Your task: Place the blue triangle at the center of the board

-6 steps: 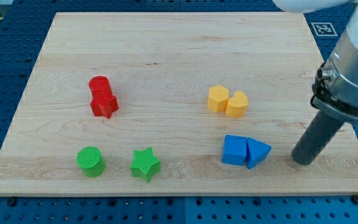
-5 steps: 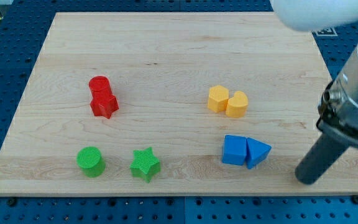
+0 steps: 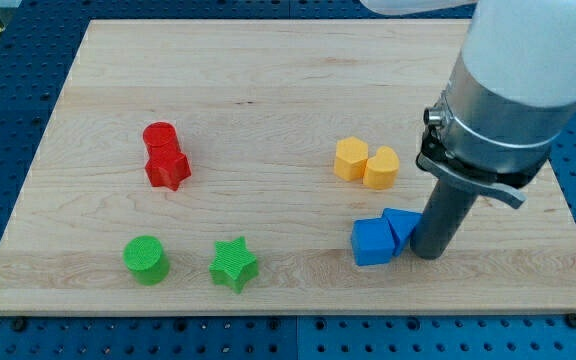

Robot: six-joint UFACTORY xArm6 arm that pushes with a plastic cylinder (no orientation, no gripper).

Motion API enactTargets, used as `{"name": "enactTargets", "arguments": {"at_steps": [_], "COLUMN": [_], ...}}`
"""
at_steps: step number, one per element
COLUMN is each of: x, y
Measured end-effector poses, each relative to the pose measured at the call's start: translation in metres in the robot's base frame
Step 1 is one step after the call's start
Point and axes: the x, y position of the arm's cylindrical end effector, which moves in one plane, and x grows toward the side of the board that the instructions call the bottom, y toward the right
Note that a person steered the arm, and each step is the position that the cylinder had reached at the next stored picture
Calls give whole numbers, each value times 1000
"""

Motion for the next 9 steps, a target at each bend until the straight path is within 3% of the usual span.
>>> {"name": "enactTargets", "arguments": {"at_steps": [3, 6, 9], "x": [-17, -27, -34], "y": [-33, -22, -86]}}
